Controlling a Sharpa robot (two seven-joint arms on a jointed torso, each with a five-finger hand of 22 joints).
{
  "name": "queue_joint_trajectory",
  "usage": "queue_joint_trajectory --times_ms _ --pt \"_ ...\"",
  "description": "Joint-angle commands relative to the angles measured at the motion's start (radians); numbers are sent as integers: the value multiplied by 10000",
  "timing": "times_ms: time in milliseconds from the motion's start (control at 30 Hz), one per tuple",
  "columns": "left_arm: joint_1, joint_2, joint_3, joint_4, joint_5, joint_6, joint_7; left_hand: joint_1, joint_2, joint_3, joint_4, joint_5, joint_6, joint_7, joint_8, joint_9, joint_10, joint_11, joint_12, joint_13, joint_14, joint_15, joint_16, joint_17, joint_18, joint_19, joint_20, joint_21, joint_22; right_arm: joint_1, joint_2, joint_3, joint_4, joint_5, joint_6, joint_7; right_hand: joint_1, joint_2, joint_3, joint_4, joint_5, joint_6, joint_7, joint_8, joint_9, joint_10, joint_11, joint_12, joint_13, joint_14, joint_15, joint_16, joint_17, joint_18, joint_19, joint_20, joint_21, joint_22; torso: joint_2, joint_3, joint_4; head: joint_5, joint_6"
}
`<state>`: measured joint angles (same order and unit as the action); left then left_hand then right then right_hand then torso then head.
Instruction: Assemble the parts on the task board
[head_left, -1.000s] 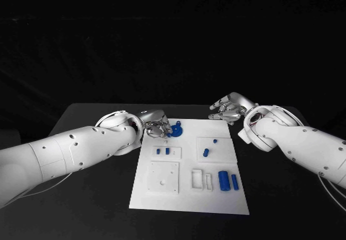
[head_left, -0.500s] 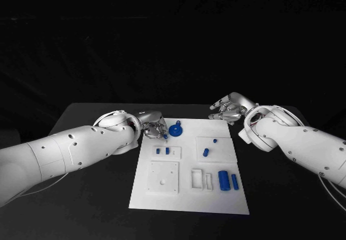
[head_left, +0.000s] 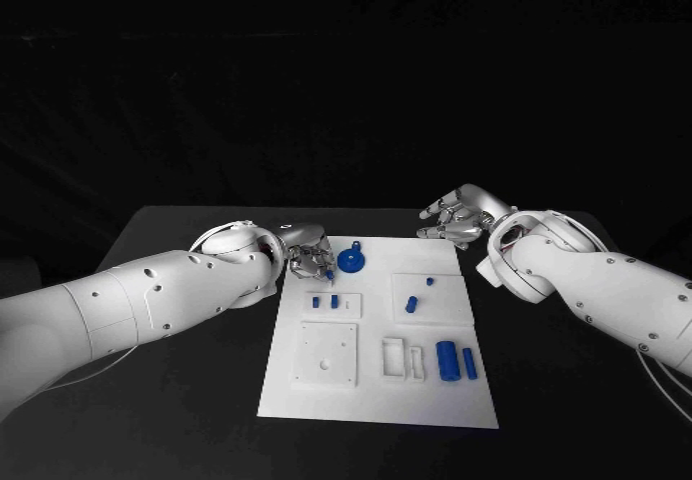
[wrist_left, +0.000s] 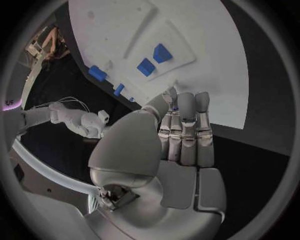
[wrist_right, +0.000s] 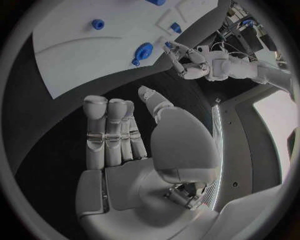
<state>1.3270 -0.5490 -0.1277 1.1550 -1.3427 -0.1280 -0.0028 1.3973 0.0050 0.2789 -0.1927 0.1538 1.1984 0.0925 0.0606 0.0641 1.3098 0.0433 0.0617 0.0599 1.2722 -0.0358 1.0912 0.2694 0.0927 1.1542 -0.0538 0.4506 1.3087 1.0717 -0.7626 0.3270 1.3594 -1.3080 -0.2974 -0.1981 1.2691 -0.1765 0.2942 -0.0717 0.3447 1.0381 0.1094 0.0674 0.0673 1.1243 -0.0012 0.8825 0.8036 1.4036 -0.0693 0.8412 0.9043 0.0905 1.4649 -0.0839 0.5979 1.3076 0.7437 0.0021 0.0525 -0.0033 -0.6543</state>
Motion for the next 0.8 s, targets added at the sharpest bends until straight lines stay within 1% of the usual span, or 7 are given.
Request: queue_joint_trajectory --times_ms 33,233,400,500,600,800 --pt "-5 32 -4 -19 -124 213 -64 49 -19 16 43 -36 20 45 27 9 -61 -15 -36 -12 24 -40 57 16 -20 46 -51 -26 193 -4 0 5 14 -16 17 79 -94 16 20 6 45 83 -10 -46 -12 51 -16 43 -9 61 -19 -36 -16 79 287 -55 -41 688 -8 -3 9 -7 -17" --pt "-7 45 -14 -15 -132 335 -89 62 -22 32 44 -40 23 44 28 9 -56 -16 -35 -11 15 -39 65 20 -16 47 -48 -34 200 -4 1 5 14 -16 20 80 -94 16 20 6 45 83 -10 -46 -12 51 -16 43 -9 61 -19 -36 -16 79 287 -55 -41 688 -7 -9 9 -10 -40" --pt "-7 45 -17 -2 -133 429 -109 94 -28 50 18 -21 28 46 28 9 -53 -13 -34 -11 9 -40 67 21 -11 44 -52 -30 206 -4 9 5 4 -16 21 81 -94 16 20 6 45 83 -10 -46 -12 51 -16 43 -9 61 -19 -36 -16 79 287 -55 -41 688 -7 -11 2 -11 -27" --pt "-7 55 -21 -10 -132 488 -101 77 -45 51 11 -26 30 49 28 9 -55 -10 -35 -11 -4 -36 66 20 -9 31 -47 -20 210 -4 13 5 -2 -16 25 81 -94 16 20 6 45 83 -10 -46 -12 51 -16 43 -9 61 -19 -36 -16 79 287 -55 -41 688 -10 -15 9 -24 -37" --pt "-7 71 -30 -18 -129 525 -94 71 -42 50 13 -29 35 46 28 9 -68 -8 -36 -12 -9 -33 67 20 -11 22 -44 -21 208 -4 17 5 -3 -16 26 81 -94 16 20 6 45 83 -10 -46 -12 51 -16 43 -9 61 -19 -36 -16 79 287 -55 -41 688 -11 -12 19 -22 -43" --pt "-7 92 -42 -26 -119 549 -111 71 -42 50 13 -29 35 46 28 9 -68 -8 -36 -12 -9 -33 67 20 -11 22 -44 -21 208 -5 24 5 -10 -16 24 82 -94 16 20 6 45 83 -10 -46 -12 51 -16 43 -9 61 -19 -36 -16 79 287 -55 -41 688 -5 -8 11 -15 -54"
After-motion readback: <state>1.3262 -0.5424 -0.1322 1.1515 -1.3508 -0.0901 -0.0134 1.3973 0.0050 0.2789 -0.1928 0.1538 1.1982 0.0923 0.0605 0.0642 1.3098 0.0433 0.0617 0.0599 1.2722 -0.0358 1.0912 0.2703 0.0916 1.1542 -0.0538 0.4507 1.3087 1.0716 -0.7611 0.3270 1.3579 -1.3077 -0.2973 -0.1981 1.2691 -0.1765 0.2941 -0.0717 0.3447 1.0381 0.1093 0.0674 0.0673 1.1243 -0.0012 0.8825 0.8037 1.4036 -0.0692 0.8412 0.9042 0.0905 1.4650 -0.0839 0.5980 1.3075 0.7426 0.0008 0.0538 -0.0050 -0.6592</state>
